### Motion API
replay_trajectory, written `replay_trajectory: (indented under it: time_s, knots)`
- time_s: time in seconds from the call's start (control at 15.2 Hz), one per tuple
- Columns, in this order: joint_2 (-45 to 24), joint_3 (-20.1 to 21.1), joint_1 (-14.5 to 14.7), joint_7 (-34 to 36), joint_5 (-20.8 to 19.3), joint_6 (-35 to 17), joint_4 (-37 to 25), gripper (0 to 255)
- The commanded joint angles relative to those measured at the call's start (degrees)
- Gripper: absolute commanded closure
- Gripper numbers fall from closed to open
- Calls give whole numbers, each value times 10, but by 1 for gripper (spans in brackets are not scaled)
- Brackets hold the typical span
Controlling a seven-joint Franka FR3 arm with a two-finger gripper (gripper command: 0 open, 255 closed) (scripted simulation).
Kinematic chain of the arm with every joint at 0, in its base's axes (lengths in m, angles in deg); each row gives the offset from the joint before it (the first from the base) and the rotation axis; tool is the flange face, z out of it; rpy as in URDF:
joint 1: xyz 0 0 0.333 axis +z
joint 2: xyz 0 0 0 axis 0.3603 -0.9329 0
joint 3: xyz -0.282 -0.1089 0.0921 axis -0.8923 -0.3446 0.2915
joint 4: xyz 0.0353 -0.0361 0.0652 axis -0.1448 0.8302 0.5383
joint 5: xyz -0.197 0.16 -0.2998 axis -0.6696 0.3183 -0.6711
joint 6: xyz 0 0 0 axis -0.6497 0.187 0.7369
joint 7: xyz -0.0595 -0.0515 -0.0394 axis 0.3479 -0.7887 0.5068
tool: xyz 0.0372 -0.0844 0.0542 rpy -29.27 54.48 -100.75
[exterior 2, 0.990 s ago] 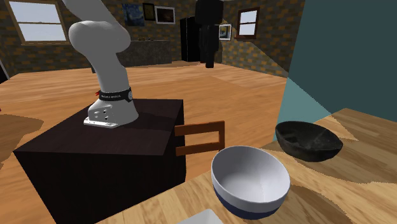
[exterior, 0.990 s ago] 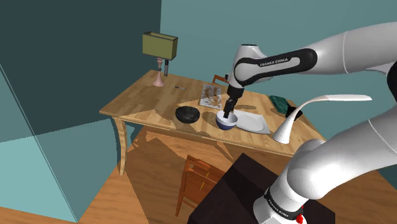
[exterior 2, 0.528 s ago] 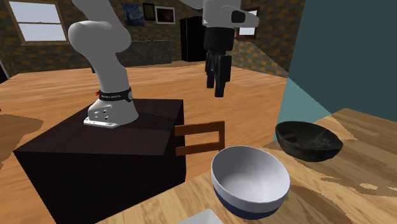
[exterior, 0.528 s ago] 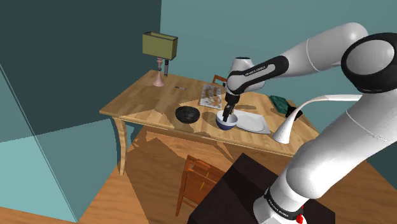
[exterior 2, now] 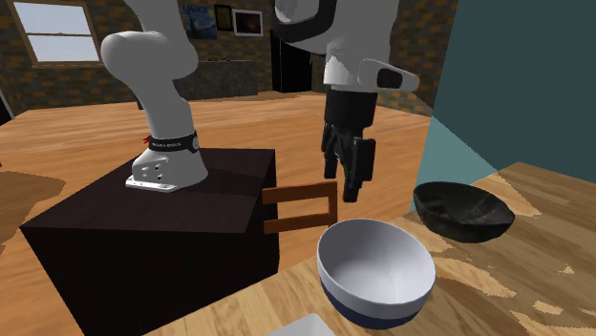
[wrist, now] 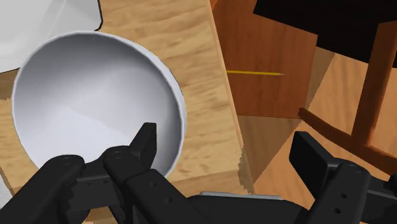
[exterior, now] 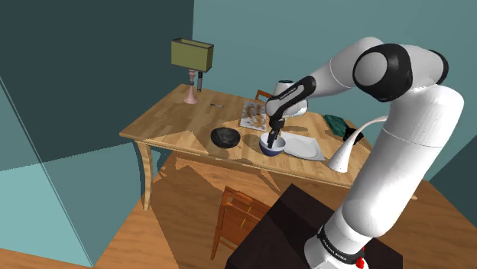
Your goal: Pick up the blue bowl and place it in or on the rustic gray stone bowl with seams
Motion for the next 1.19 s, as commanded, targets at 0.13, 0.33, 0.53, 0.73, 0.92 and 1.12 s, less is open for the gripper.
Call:
replay_trajectory:
  time_s: [0.13,0.33,0.53,0.73,0.92,1.12]
  knots:
    - [-82,1,-22,-42,26,-33,-49,0]
    - [-102,5,-27,-48,34,-53,-47,0]
    - [-122,10,-33,-54,43,-73,-46,0]
    - [-132,13,-36,-57,47,-84,-46,0]
    - [-132,13,-36,-57,47,-84,-46,0]
    - [-132,13,-36,-57,47,-84,-46,0]
